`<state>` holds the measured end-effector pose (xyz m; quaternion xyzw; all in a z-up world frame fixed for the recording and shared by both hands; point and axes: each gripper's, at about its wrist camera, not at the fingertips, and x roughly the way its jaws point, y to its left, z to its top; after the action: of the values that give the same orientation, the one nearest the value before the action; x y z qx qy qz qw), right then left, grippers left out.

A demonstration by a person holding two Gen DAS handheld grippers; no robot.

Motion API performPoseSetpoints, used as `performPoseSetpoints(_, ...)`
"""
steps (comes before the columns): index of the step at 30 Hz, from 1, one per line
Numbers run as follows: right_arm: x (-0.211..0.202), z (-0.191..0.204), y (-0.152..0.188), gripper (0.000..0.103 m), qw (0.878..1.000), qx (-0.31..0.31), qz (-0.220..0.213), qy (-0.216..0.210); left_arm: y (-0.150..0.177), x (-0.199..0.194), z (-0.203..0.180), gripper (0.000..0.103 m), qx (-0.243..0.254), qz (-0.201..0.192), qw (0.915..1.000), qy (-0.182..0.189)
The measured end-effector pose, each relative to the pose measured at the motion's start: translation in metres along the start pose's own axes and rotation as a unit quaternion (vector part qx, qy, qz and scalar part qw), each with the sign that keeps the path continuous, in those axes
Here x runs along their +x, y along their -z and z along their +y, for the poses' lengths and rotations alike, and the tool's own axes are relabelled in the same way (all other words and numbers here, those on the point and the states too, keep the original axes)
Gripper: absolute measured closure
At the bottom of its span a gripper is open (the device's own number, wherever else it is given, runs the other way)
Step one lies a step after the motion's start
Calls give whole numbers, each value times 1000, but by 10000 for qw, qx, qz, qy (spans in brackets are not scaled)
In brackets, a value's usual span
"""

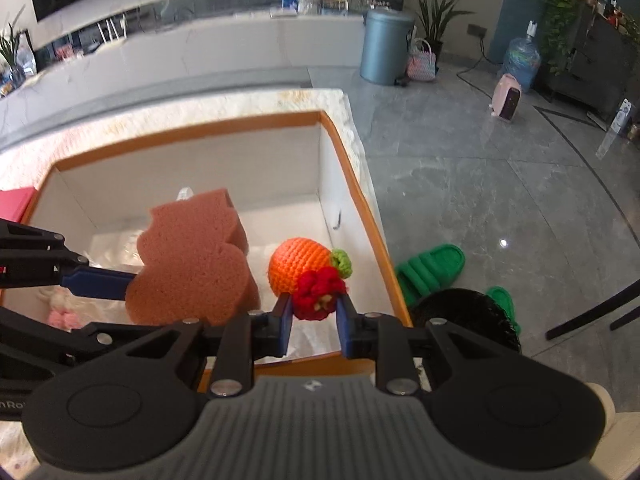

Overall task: Organize soft objects
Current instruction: 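Open both tools to drop the sponge and fruit into the box, then move both tools back over the table toward the yellow cloth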

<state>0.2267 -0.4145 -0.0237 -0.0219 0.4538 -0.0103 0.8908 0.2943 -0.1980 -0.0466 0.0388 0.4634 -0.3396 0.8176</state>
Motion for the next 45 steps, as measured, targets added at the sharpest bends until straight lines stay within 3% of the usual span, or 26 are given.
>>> performPoseSetpoints(10,6,6,-5,79,9994,-88,309,115,-7,17,4,54,-410,496,9979,88)
performPoseSetpoints(12,4,8,-5,79,9994,-78,304,148,-10,18,5,47,-467,494,9976,84)
performPoseSetpoints(13,2,9,-5,78,9994,-68,296,164,-10,16,6,40,-495,464,9976,95)
performPoseSetpoints(18,-6,12,-8,67,9995,-37,230,236,-8,6,6,32,-589,253,9979,87)
performPoseSetpoints(23,-20,19,-6,55,9992,-113,162,352,-5,-20,6,30,-614,12,9981,96)
performPoseSetpoints(27,-39,31,-3,47,9990,-161,12,410,4,-51,4,30,-575,-280,9979,-135)
performPoseSetpoints(32,-72,55,5,43,9981,-146,-477,362,25,-100,2,30,-497,-859,9942,-403)
performPoseSetpoints(35,-93,77,13,43,9960,-128,-851,227,41,-129,0,30,-462,-1282,9888,-614)
performPoseSetpoints(40,-128,120,33,42,9874,-71,-1579,-44,74,-174,-3,30,-312,-1998,9725,-1153)
performPoseSetpoints(45,-153,173,62,25,9718,-213,-2345,-99,116,-206,-3,30,-255,-2581,9481,-1838)
